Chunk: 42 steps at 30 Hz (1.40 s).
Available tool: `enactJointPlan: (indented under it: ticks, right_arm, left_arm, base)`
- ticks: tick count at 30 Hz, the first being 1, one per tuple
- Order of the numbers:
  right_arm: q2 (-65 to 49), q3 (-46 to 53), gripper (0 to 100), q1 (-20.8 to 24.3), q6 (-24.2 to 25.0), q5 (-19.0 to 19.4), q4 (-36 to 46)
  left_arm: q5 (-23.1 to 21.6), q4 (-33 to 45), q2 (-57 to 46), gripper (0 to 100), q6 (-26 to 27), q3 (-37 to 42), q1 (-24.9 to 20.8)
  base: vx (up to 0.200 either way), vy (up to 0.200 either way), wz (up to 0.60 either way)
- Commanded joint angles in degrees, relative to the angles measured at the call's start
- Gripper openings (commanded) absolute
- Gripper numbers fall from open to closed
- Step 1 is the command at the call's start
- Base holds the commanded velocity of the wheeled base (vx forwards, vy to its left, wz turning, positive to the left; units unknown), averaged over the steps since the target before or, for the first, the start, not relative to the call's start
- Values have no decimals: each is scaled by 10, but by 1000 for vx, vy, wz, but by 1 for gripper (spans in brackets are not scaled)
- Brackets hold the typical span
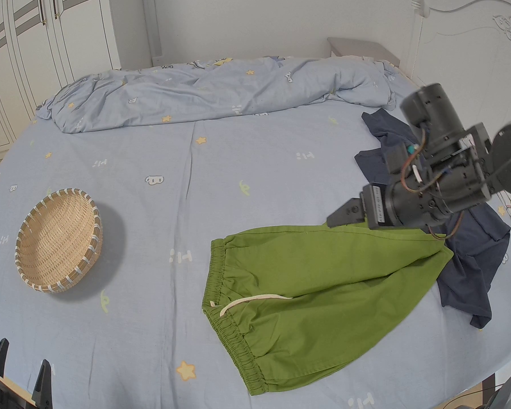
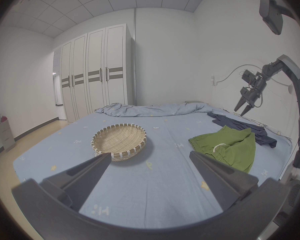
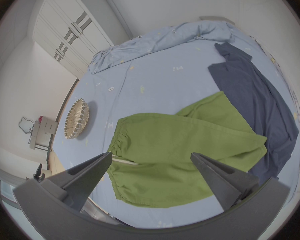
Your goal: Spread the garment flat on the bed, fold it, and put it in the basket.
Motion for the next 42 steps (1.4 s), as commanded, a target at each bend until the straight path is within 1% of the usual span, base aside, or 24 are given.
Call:
enactJointPlan:
  ticks: [1, 5, 11, 16, 17, 18, 19, 20, 21, 22, 23, 24, 25, 26, 27, 28, 29, 30, 31, 36, 39, 40, 41, 42]
  right_arm:
    - [-133, 155, 100, -74, -10, 57, -77]
    - [-156, 204, 100, -72, -26, 58, -81]
    - [-165, 231, 100, -71, -31, 56, -99]
    - [-164, 279, 100, -75, -32, 54, -162]
    - [-164, 279, 100, -75, -32, 54, -162]
    - [-163, 299, 100, -76, -32, 54, -199]
    - [-162, 306, 100, -78, -30, 54, -213]
    - [-161, 309, 100, -79, -29, 54, -218]
    - [-155, 317, 100, -86, -31, 53, -240]
    - [-155, 318, 100, -86, -31, 53, -243]
    - [-144, 322, 100, -85, -32, 52, -268]
    - [-141, 325, 100, -87, -33, 53, -287]
    - [-141, 327, 100, -88, -32, 52, -291]
    - [-142, 337, 100, -88, -28, 53, -304]
    - [-142, 341, 100, -88, -29, 53, -305]
    - [-148, 353, 100, -88, -32, 57, -305]
    - [-148, 354, 100, -88, -32, 57, -305]
    - [-165, 358, 100, -82, -32, 57, -304]
    - [-171, 358, 100, -81, -33, 58, -301]
    - [-175, 358, 100, -83, -33, 57, -300]
    - [-176, 362, 100, -86, -32, 58, -300]
    - [-176, 363, 100, -86, -32, 58, -300]
    - [-176, 369, 100, -87, -32, 56, -301]
    - [-176, 372, 100, -88, -32, 56, -301]
  left_arm:
    - [-1, -1, -9, 100, 4, 10, -1]
    - [-2, -2, -9, 100, 3, 10, 0]
    - [0, -2, -9, 100, 4, 10, -1]
    - [-4, -6, 0, 100, -2, 0, -3]
    - [-4, -6, 0, 100, -2, 0, -3]
    - [-3, -29, 80, 100, -108, -180, -17]
    - [-2, -25, 101, 100, -148, -260, -16]
    - [-5, -21, 109, 100, -159, -293, -16]
    - [-16, 9, 137, 100, -147, -372, -16]
    - [-19, 12, 141, 100, -143, -377, -16]
    - [-57, 50, 183, 100, -98, -399, -16]
    - [-93, 77, 210, 100, -80, -399, -15]
    - [-103, 84, 217, 100, -80, -398, -16]
    - [-152, 119, 265, 100, -96, -392, -19]
    - [-165, 126, 283, 100, -104, -392, -20]
    - [-199, 135, 344, 100, -135, -390, -26]
    - [-202, 135, 349, 100, -137, -390, -26]
    - [-235, 134, 421, 100, -174, -391, -34]
    - [-253, 132, 456, 100, -188, -392, -40]
    - [-340, 131, 569, 100, -224, -364, -115]
    - [-396, 119, 633, 100, -222, -327, -153]
    - [-398, 118, 636, 100, -222, -325, -154]
    - [-427, 91, 675, 100, -222, -296, -176]
    - [-436, 59, 704, 100, -220, -274, -187]
  base:
    - [0, 0, 0]
    - [0, 0, 0]
    - [0, 0, 0]
    - [0, 0, 0]
    - [0, 0, 0]
    - [0, 0, 0]
    - [0, 0, 0]
    - [0, 0, 0]
    - [0, 0, 0]
    - [0, 0, 0]
    - [0, 0, 0]
    - [0, 0, 0]
    - [0, 0, 0]
    - [0, 0, 0]
    - [0, 0, 0]
    - [0, 0, 0]
    - [0, 0, 0]
    - [0, 0, 0]
    - [0, 0, 0]
    - [0, 0, 0]
    - [0, 0, 0]
    - [0, 0, 0]
    - [0, 0, 0]
    - [0, 0, 0]
